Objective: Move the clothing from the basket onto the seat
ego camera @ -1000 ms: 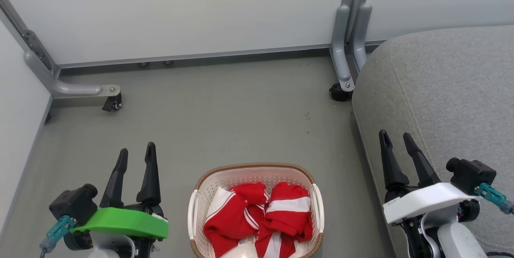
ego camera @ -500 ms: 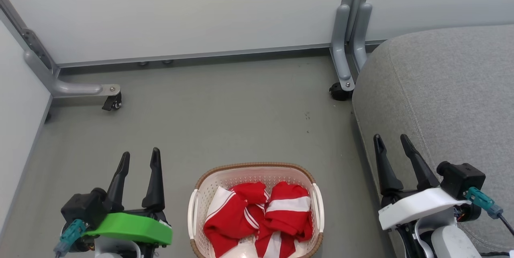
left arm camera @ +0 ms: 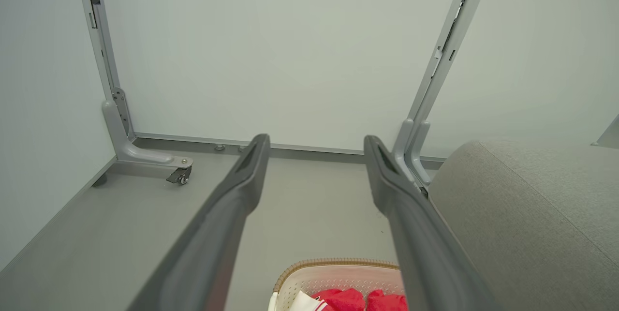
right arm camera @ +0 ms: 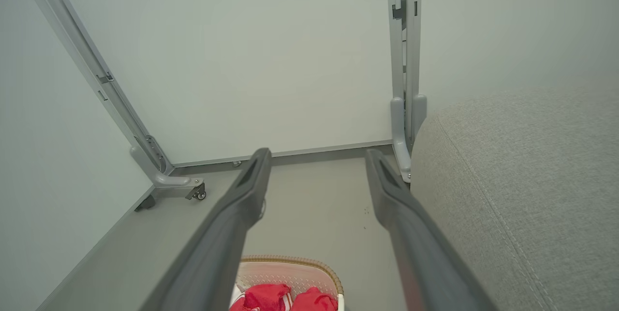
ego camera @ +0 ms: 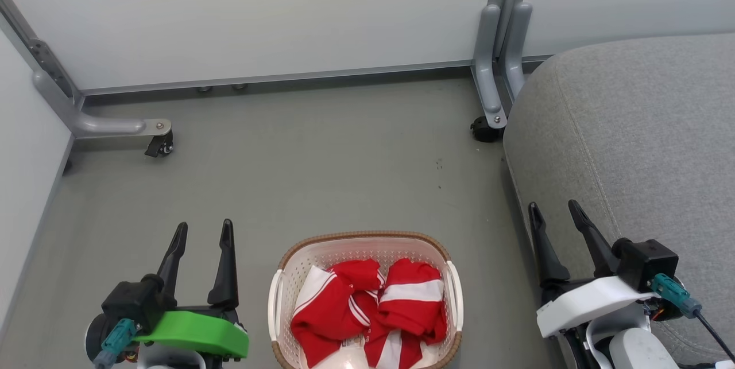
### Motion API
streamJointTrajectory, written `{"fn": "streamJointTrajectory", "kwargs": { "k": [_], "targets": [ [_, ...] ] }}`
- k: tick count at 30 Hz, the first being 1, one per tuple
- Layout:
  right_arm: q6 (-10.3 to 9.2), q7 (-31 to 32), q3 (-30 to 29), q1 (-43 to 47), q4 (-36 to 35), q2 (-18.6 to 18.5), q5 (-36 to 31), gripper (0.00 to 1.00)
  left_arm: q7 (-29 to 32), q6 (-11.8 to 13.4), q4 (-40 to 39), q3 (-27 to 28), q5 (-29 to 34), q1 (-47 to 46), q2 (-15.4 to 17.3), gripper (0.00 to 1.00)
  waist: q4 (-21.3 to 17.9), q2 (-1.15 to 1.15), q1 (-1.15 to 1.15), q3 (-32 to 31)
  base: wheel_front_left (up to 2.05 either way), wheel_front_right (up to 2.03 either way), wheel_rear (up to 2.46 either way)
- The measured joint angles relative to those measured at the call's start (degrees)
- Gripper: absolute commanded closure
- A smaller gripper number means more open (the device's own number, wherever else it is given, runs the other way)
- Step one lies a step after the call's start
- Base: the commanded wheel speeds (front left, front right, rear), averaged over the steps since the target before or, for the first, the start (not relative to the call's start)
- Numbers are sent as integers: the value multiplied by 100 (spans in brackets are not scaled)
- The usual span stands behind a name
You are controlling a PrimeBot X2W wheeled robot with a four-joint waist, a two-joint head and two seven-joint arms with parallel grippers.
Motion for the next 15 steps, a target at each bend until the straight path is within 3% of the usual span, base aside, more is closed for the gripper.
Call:
{"fn": "streamJointTrajectory", "kwargs": {
  "k": [15],
  "targets": [
    [1,-4,68,5,-2,29,-534,0,-171,14,231,-1,519,16,-1,0,-14,0,0,32,0,0,0]
  ]
}}
